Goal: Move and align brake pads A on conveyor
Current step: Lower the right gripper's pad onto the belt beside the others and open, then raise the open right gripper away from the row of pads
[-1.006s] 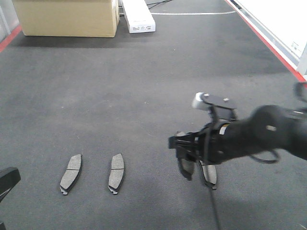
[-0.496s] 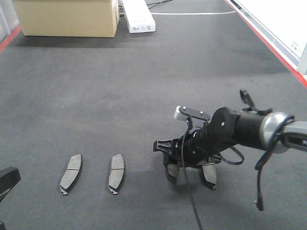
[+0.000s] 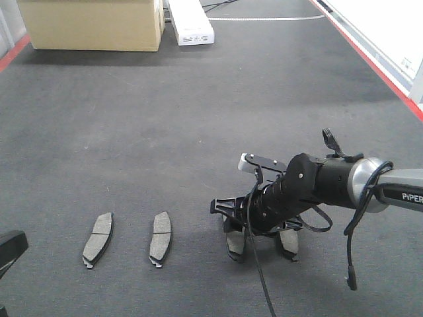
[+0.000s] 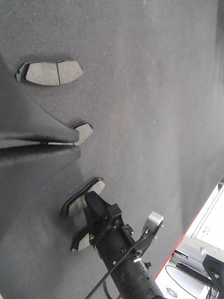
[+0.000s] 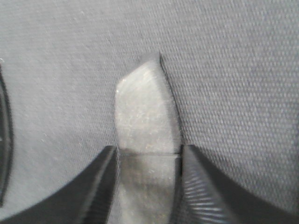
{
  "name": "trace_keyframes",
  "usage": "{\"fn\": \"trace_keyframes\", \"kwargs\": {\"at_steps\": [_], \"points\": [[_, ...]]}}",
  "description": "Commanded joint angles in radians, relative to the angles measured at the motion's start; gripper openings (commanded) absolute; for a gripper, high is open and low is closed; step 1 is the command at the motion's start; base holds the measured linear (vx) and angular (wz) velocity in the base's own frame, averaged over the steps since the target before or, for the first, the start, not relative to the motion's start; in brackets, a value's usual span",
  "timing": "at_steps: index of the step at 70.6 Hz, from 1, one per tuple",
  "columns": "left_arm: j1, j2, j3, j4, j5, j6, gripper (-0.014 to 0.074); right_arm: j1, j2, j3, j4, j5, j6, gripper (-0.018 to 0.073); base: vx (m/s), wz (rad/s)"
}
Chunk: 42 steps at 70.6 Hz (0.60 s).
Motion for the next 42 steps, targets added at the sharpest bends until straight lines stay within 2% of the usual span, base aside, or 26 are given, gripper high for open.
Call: {"fn": "trace_keyframes", "kwargs": {"at_steps": [1, 10, 23, 33, 42], "points": [[0.001, 0.001, -0.027, 0.003, -0.065, 0.002, -0.0007, 0.001, -0.049, -0.028, 0.012, -0.022, -0.011, 0.0431, 0.0, 0.0], [0.001, 0.001, -0.027, 0.003, -0.065, 0.002, -0.0007, 0.0, -0.071, -0.028, 0.015, 0.0, -0.013, 0.0492, 0.0, 0.0], [0.001, 0.001, -0.027, 0.003, -0.065, 0.002, -0.0007, -0.002, -0.216, -0.028, -0.056, 0.062, -0.063, 0.0474, 0.0, 0.0], [0.001, 0.001, -0.027, 0.003, -0.065, 0.002, -0.0007, -0.002, -0.363, -0.024, -0.172, 0.125, -0.056, 0.0396, 0.0, 0.0], [0.001, 0.001, -0.027, 0.003, -0.065, 0.002, -0.0007, -0.002, -0.519, 0.046, -0.286, 0.139, -0.042, 0.0235, 0.0, 0.0]]}}
